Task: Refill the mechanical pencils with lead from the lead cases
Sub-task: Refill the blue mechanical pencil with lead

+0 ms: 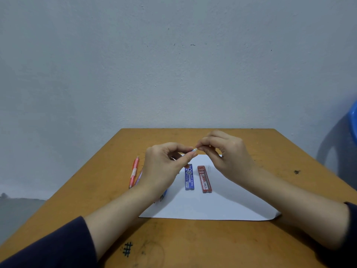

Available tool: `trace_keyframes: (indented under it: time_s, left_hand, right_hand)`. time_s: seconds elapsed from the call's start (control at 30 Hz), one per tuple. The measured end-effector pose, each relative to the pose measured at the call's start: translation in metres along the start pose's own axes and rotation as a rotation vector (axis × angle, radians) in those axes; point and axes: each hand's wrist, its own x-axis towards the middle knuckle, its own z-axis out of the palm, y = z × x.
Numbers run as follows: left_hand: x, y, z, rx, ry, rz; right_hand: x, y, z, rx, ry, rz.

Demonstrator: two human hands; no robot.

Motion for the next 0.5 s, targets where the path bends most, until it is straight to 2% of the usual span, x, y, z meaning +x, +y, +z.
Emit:
trace_keyframes:
  time_s: [0.3, 0.5]
  left_hand:
    - [0.0, -0.005, -0.001, 0.049, 0.0, 0.099]
    - [0.002, -0.011, -0.002, 0.089, -0.005, 0.188]
  right_hand:
    - [0.0, -0.001, 0.0, -0.003, -0.049, -0.028]
    - [0.002, -0.004, -0.006, 0.117, -0.076, 0.093]
